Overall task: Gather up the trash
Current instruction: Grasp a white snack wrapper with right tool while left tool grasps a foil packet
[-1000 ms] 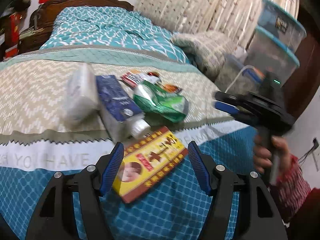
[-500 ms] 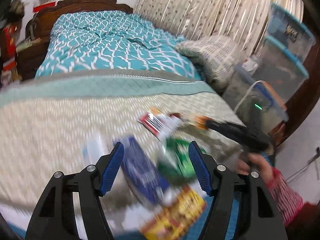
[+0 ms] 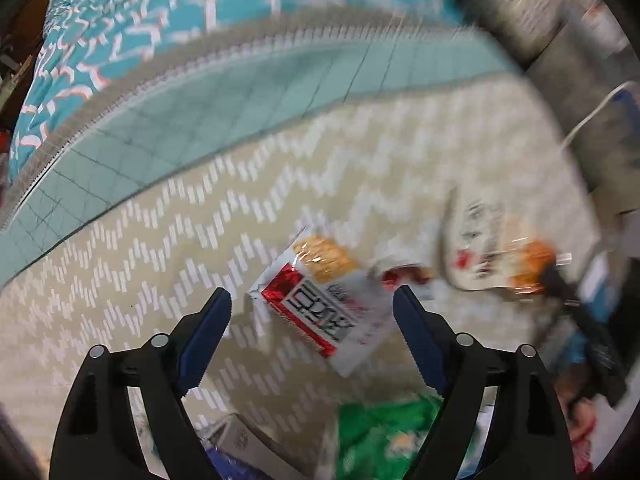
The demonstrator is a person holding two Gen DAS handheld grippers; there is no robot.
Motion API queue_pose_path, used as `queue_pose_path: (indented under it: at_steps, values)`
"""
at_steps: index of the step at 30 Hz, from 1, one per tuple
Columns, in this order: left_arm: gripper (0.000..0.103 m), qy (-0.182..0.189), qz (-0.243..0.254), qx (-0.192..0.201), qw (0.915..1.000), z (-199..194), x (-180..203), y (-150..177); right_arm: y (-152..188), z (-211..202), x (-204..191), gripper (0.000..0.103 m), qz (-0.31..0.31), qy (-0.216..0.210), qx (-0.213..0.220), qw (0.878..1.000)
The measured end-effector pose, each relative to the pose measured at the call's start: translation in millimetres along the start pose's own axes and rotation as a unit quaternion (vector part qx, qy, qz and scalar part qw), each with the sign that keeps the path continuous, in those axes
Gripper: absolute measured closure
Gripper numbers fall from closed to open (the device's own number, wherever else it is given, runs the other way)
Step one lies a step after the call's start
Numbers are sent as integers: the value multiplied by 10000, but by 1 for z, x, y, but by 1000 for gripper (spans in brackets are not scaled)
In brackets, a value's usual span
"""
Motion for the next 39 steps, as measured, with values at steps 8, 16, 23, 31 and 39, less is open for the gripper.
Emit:
queue_pose_path:
  at_steps: [8, 16, 23, 31, 39]
  values:
    - [67, 99, 159, -161, 9997, 12, 29, -4, -1, 2, 6, 87, 300, -216, -30, 9993]
    - [99, 913, 10, 611, 9939, -55, 72, 5, 2, -1, 9, 87, 387, -206, -167, 9989]
    - [99, 1593, 225, 1203, 9796, -99, 115, 85, 20, -61, 8, 87, 694, -634, -250, 9953]
    - [99, 2059, 524, 1298, 9685, -81, 172, 178, 87, -143, 3, 87, 69, -364, -254, 9990]
    - [51, 1954, 492, 1111, 9732, -54, 189, 216, 135, -177, 17, 84, 26, -88, -152, 9998]
Point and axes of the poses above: each gripper's, at about its wrist camera, not at the fingertips, and z roughly the way its jaws point, x to its right, y to its underside, the point moved 10 cm from there along z, roughly the way its jaws point, and after that the axes turned 6 degrees about -y, right-handed, at the moved point
